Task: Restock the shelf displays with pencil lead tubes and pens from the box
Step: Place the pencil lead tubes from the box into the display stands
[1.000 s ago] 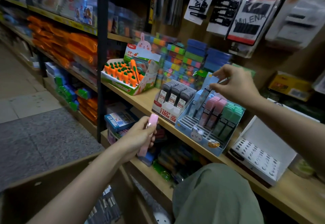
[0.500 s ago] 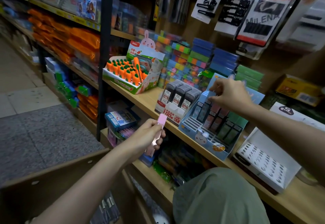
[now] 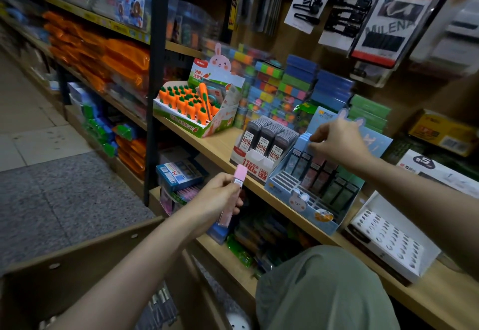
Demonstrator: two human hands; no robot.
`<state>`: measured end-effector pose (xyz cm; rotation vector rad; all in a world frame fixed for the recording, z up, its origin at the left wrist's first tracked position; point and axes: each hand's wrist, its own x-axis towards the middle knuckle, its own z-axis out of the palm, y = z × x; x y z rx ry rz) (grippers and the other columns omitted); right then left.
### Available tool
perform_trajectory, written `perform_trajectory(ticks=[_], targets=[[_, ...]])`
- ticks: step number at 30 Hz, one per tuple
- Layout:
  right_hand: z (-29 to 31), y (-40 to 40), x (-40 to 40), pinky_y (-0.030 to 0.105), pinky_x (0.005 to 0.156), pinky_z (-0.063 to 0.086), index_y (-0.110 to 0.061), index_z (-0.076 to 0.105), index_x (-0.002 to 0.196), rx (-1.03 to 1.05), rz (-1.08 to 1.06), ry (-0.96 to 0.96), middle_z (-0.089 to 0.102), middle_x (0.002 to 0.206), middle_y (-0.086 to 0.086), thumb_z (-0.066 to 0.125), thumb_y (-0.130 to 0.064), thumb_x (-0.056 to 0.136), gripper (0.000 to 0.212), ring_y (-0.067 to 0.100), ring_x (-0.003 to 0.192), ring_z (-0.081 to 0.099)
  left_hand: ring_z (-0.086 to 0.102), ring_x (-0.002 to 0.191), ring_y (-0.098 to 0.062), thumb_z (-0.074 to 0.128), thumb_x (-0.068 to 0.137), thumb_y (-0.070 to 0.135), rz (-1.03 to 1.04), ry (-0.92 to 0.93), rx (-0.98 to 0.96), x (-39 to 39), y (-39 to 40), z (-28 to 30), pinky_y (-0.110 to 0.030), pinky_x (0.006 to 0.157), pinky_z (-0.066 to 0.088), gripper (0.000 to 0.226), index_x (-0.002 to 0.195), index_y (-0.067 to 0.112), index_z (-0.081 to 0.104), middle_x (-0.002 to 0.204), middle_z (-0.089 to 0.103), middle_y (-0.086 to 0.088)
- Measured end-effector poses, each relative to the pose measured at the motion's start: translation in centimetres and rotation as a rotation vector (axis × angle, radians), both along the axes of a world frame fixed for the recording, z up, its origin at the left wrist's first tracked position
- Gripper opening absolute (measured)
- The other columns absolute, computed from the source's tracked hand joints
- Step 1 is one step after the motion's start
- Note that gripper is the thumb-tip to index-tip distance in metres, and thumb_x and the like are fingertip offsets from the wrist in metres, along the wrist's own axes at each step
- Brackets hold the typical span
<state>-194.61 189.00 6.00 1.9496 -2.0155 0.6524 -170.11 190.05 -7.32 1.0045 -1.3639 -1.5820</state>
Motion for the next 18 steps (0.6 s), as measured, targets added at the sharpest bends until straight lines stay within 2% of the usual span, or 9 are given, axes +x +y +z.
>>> perform_trajectory(ticks=[3, 5, 8, 10, 11, 13, 15, 16, 18], targets=[[-0.5, 0.0, 0.0, 0.029, 0.065, 0.055, -0.003, 0.078, 0.083, -0.029, -0.036, -0.029, 0.075, 0.079, 0.011, 0.071, -0.008, 0.082, 0.009, 0.013, 0.062, 0.063, 0.064, 0.083, -0.013, 0.051, 0.099, 0.017, -0.041, 0.027, -0.044, 0.1, 0.4, -0.1, -0.022, 0.068, 0.055, 0.017, 0.114, 0.016, 0.061, 0.097, 0.062, -0.006], [-1.0, 0.0, 0.0, 0.04, 0.066, 0.06, -0.001, 0.077, 0.081, -0.034, -0.062, -0.036, 0.074, 0.076, 0.015, 0.071, -0.008, 0.082, 0.01, 0.021, 0.064, 0.067, 0.064, 0.087, -0.013, 0.051, 0.099, 0.013, -0.064, 0.055, -0.061, -0.1, 0.7, -0.1, -0.027, 0.075, 0.057, 0.018, 0.114, 0.016, 0.062, 0.1, 0.062, -0.005], [-1.1, -0.1, 0.2, 0.044, 0.067, 0.061, -0.001, 0.078, 0.085, 0.021, -0.094, 0.004, 0.074, 0.081, 0.015, 0.068, -0.013, 0.084, 0.015, 0.024, 0.069, 0.069, 0.066, 0.089, -0.014, 0.051, 0.099, 0.011, -0.043, 0.07, -0.061, -0.4, 1.0, -0.2, -0.027, 0.077, 0.058, 0.022, 0.117, 0.015, 0.062, 0.102, 0.064, -0.007], [-0.5, 0.1, 0.3, 0.041, 0.073, 0.06, -0.001, 0.076, 0.096, 0.008, -0.101, 0.037, 0.075, 0.094, 0.016, 0.066, -0.016, 0.087, 0.02, 0.026, 0.076, 0.069, 0.067, 0.091, -0.013, 0.052, 0.099, 0.011, -0.025, 0.062, -0.069, -0.5, 1.1, 0.0, -0.025, 0.075, 0.058, 0.024, 0.12, 0.015, 0.062, 0.106, 0.065, -0.009], [-0.3, 0.5, 0.4, 0.036, 0.077, 0.057, -0.004, 0.075, 0.103, -0.064, -0.082, 0.041, 0.074, 0.102, 0.013, 0.065, -0.018, 0.088, 0.023, 0.025, 0.08, 0.068, 0.067, 0.091, -0.013, 0.052, 0.099, 0.01, -0.016, 0.057, -0.078, -0.6, 1.2, 0.1, -0.024, 0.075, 0.058, 0.025, 0.121, 0.014, 0.062, 0.106, 0.065, -0.009], [-0.4, 2.0, 1.5, 0.024, 0.072, 0.05, -0.014, 0.071, 0.109, -0.198, 0.033, -0.035, 0.07, 0.105, 0.005, 0.062, -0.017, 0.091, 0.02, 0.013, 0.074, 0.062, 0.068, 0.088, -0.011, 0.054, 0.098, 0.009, 0.001, 0.074, -0.094, -0.6, 1.2, 0.3, -0.022, 0.073, 0.057, 0.027, 0.123, 0.012, 0.062, 0.103, 0.066, -0.008], [-2.0, 3.9, 3.5, 0.011, 0.061, 0.05, -0.025, 0.068, 0.107, -0.072, 0.186, -0.226, 0.068, 0.096, -0.008, 0.063, -0.02, 0.092, 0.017, 0.003, 0.07, 0.064, 0.069, 0.085, -0.007, 0.057, 0.096, 0.01, 0.007, 0.085, -0.115, -0.6, 1.3, 0.6, -0.018, 0.069, 0.055, 0.025, 0.12, 0.014, 0.063, 0.099, 0.068, -0.004], [-3.0, 4.7, 4.8, 0.01, 0.062, 0.052, -0.028, 0.067, 0.109, 0.051, 0.239, -0.306, 0.068, 0.093, -0.014, 0.066, -0.026, 0.09, 0.018, -0.003, 0.073, 0.065, 0.069, 0.085, -0.006, 0.058, 0.095, 0.011, 0.009, 0.064, -0.137, -0.6, 1.4, 0.7, -0.017, 0.068, 0.054, 0.024, 0.118, 0.017, 0.064, 0.096, 0.07, -0.001], [-4.8, 5.8, 6.8, 0.019, 0.073, 0.057, -0.03, 0.065, 0.113, 0.176, 0.282, -0.426, 0.07, 0.093, -0.013, 0.072, -0.036, 0.085, 0.03, -0.004, 0.078, 0.068, 0.068, 0.088, -0.008, 0.062, 0.093, 0.015, 0.02, 0.018, -0.179, -0.8, 1.7, 0.8, -0.018, 0.072, 0.051, 0.021, 0.113, 0.019, 0.065, 0.094, 0.072, 0.0]])
